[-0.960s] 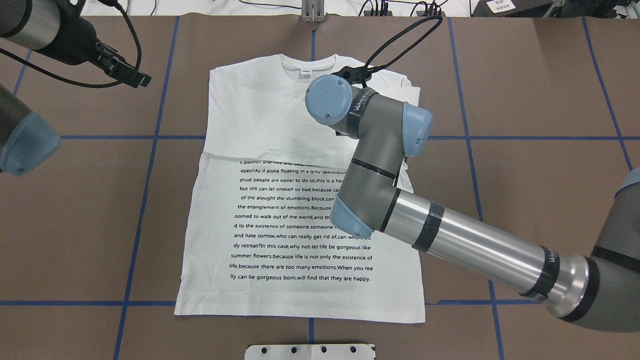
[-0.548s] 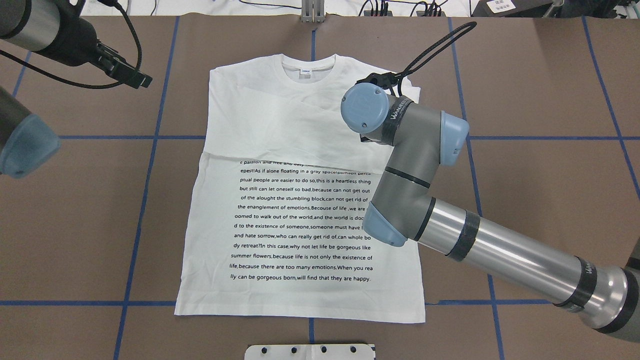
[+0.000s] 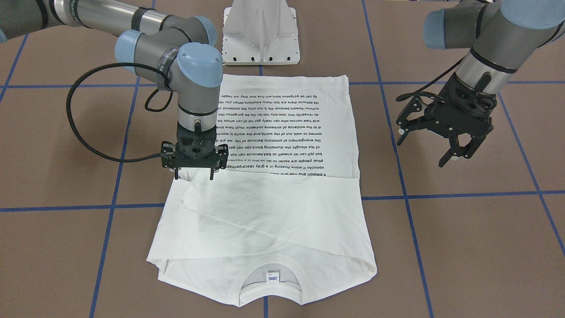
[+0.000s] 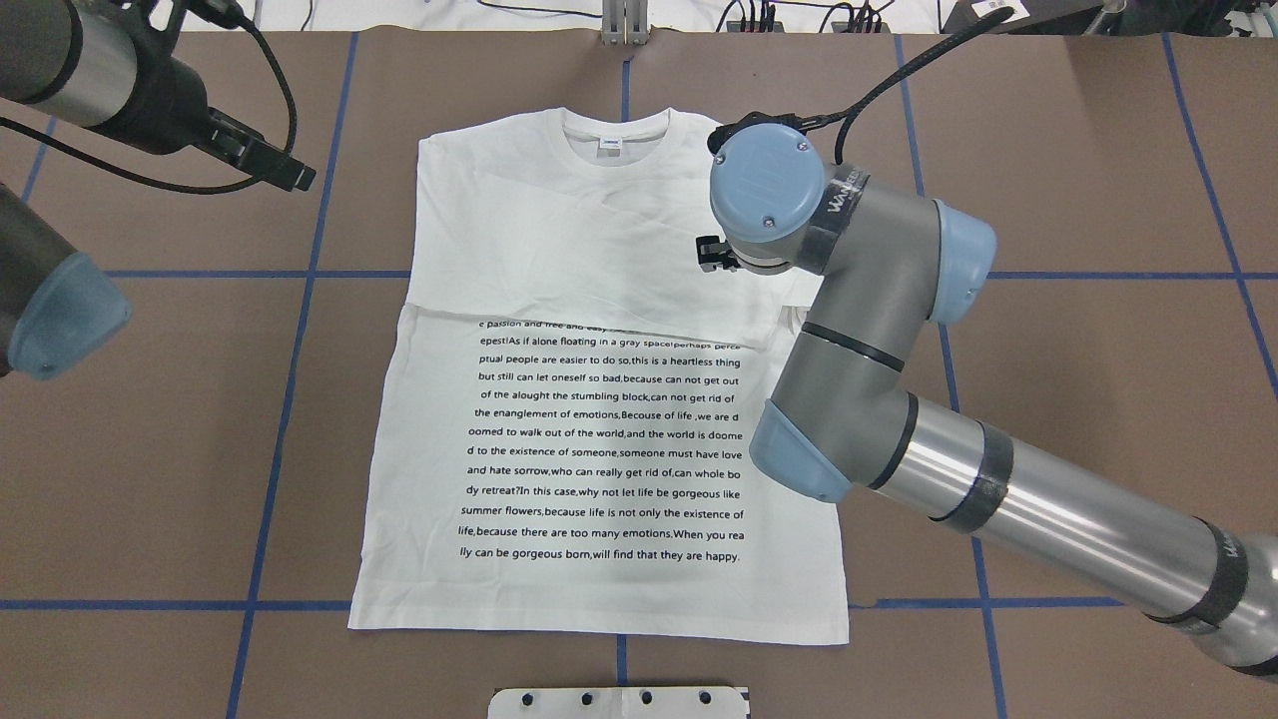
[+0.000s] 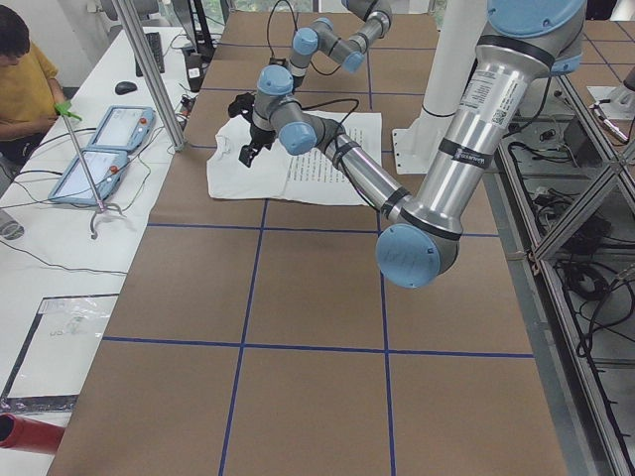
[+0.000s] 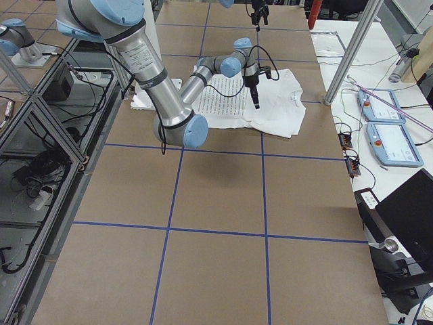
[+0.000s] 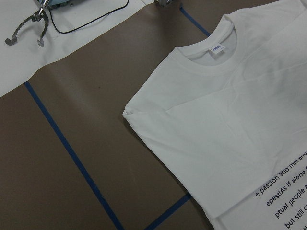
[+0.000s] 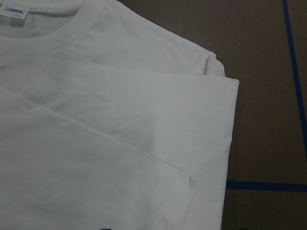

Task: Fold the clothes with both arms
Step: 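Move both grippers down to the corners of the bottom hem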

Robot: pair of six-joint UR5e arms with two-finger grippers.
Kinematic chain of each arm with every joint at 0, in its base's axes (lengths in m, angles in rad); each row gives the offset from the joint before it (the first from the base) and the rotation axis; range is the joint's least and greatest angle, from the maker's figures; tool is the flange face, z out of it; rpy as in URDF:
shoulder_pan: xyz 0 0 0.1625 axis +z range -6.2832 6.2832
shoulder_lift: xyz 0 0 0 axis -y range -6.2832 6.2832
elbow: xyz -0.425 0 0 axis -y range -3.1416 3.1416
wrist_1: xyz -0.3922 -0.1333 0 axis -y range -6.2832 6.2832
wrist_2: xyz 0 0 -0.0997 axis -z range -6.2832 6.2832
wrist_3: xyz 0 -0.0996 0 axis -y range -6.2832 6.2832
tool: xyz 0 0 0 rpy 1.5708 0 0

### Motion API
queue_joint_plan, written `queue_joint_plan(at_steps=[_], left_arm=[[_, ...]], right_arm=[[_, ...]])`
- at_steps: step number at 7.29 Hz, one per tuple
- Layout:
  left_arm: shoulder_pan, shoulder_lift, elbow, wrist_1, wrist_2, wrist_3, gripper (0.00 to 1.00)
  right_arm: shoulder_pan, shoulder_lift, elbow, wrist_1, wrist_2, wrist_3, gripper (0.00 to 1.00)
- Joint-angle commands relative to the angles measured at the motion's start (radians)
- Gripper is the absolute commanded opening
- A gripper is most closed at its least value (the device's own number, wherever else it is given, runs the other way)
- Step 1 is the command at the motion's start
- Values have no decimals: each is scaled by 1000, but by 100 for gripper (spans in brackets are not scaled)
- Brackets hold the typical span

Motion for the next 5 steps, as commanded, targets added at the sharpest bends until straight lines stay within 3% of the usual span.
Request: queue_joint_plan(at_steps=[1, 3, 4, 5], left_arm=[[181, 16, -51, -8, 179, -254, 100], [320, 133, -190, -12, 230, -452, 100], [411, 203, -280, -12, 297, -565, 100], [514, 232, -296, -13, 377, -694, 100]], right_arm=[[-21, -190, 278, 1, 56, 49, 100], [-143, -319, 445, 46, 6, 219, 100], [-222, -345, 477, 61, -70, 307, 100], [-286, -397, 515, 65, -102, 384, 100]])
